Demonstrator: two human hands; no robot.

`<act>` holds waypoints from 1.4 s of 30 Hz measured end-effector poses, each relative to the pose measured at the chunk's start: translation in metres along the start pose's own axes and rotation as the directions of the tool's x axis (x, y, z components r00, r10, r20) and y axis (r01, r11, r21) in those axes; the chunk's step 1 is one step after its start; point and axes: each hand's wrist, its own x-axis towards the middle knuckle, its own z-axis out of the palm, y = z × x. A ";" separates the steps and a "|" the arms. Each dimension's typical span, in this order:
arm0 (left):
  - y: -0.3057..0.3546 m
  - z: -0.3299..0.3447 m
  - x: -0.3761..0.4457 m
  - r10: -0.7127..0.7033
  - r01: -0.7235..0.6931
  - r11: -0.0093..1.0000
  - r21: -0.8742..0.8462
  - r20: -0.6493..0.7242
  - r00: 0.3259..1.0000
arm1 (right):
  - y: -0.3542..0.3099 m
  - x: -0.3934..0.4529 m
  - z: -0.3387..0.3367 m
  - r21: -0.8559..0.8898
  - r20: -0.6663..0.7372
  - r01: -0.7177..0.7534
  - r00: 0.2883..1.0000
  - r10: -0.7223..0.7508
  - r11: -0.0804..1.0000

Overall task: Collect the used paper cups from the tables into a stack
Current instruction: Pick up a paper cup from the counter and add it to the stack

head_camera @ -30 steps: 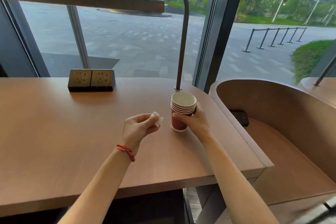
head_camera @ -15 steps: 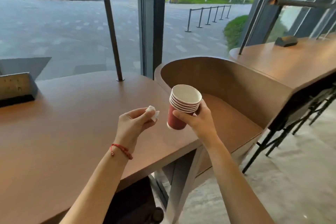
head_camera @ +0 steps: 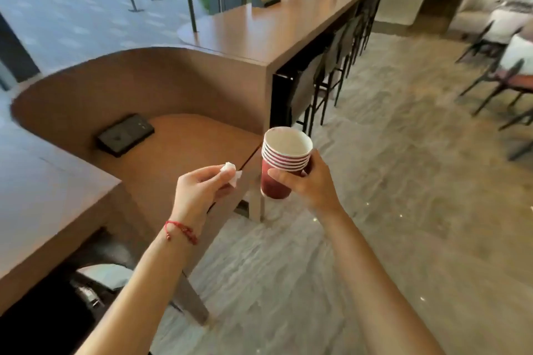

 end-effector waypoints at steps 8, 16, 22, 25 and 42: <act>-0.063 0.161 0.020 -0.147 0.137 0.989 0.056 0.239 0.960 | 0.050 -0.017 -0.160 -0.074 -0.303 -0.170 0.942 0.141 0.983; -0.099 0.259 0.058 -0.249 0.192 0.964 0.182 0.381 0.890 | 0.088 -0.009 -0.241 0.011 -0.497 -0.245 0.840 0.218 0.970; -0.112 0.321 0.130 -0.295 0.240 0.955 0.176 0.456 0.840 | 0.108 0.052 -0.275 0.034 -0.572 -0.234 0.793 0.211 0.972; -0.109 0.350 0.168 -0.309 0.251 0.951 0.183 0.489 0.815 | 0.109 0.091 -0.292 0.048 -0.610 -0.229 0.764 0.210 0.972; -0.127 0.579 0.323 -0.338 0.222 0.939 0.263 0.585 0.737 | 0.161 0.267 -0.470 0.105 -0.694 -0.182 0.691 0.203 0.978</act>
